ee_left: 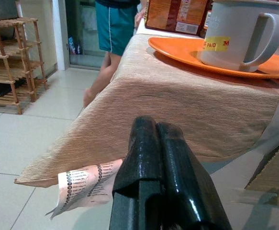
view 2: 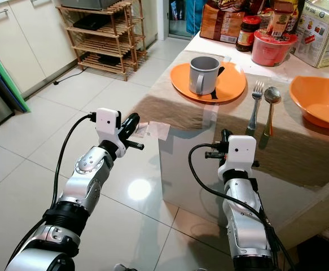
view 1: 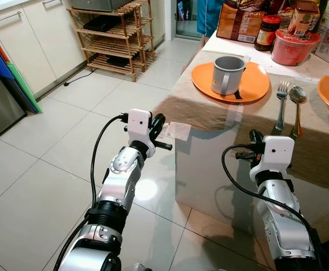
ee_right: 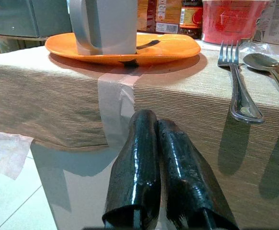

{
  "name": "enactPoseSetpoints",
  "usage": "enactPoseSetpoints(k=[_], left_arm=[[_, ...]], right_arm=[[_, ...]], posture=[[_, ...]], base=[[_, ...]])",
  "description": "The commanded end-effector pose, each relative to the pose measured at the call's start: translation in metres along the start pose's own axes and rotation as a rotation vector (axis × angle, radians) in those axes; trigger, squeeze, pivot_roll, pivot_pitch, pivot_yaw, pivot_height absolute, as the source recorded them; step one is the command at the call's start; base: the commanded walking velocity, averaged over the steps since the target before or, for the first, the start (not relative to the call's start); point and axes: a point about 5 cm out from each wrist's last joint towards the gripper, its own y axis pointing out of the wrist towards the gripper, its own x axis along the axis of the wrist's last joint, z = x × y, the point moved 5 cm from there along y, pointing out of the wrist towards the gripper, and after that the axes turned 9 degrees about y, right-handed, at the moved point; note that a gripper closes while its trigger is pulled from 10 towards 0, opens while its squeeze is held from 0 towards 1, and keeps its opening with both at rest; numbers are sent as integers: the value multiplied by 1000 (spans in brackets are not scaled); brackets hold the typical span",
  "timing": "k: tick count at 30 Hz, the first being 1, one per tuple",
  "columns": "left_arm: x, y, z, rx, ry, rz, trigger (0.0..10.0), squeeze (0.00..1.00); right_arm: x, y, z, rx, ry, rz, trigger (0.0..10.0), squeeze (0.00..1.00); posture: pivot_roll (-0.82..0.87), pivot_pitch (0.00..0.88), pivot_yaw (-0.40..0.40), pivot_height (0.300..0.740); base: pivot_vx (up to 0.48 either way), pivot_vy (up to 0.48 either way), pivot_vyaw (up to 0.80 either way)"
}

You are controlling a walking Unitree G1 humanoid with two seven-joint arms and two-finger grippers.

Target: Setting the table

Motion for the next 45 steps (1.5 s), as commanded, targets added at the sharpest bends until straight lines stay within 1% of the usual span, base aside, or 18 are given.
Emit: enactPoseSetpoints(k=[1, 10, 11, 12, 15, 29, 30, 34, 36, 37, 38, 40, 45], left_arm=[[1, 1, 3, 8, -3, 6, 10000, 0], [1, 1, 3, 8, -3, 6, 10000, 0], [1, 2, 3, 9, -2, 6, 10000, 0], [-2, 4, -1, -5, 7, 20, 10000, 0], [-5, 6, -6, -29, 33, 41, 10000, 0], [-4, 8, -8, -31, 29, 28, 10000, 0], [-4, 7, -4, -5, -1, 24, 10000, 0], [-10, 0, 12, 58, -62, 34, 10000, 0], [-11, 0, 13, 66, -71, 33, 10000, 0], [-11, -1, 16, 84, -107, 27, 10000, 0], [-11, -1, 16, 84, -107, 27, 10000, 0], [-11, -1, 22, 122, -130, 26, 10000, 0], [-10, -1, 21, 110, -100, 29, 10000, 0]], right_arm=[[1, 1, 1, 4, 1, 6, 10000, 0], [1, 1, 1, 4, 1, 6, 10000, 0], [-1, 2, 1, 0, -17, 13, 10000, 0], [-9, 0, 4, 8, -9, 39, 10000, 0], [-21, -1, 10, 19, 13, 72, 10000, 0], [-19, 1, 9, 20, 1, 64, 10000, 0], [-17, 0, 6, 8, 5, 52, 10000, 0], [-13, -3, 0, -11, 20, 33, 10000, 0], [-13, -3, -1, -15, 24, 32, 10000, 0], [-13, -4, -3, -25, 43, 28, 10000, 0], [-13, -4, -3, -25, 43, 28, 10000, 0], [-12, -4, -5, -43, 76, 20, 10000, 0], [-12, -3, -5, -47, 82, 20, 10000, 0]], posture=[[-40, 0, 77, 740], [-40, 0, 77, 740], [0, 0, 0, 740], [-40, 0, 88, 740], [-38, 0, 88, 740], [-41, 0, 85, 740], [-43, 0, 84, 740], [-45, 0, 82, 740], [-45, 0, 82, 740], [-45, 0, 82, 740], [-45, 0, 82, 740], [-44, 0, 81, 740], [-42, 0, 79, 740]], base=[[0, 0, 0], [0, 0, 0], [0, 0, 0], [0, 0, 0], [0, 0, 0], [0, 0, 0], [0, 0, 0], [0, 0, 0], [0, 0, 0], [0, 0, 0], [0, 0, 0], [0, 0, 0], [0, 0, 0]])
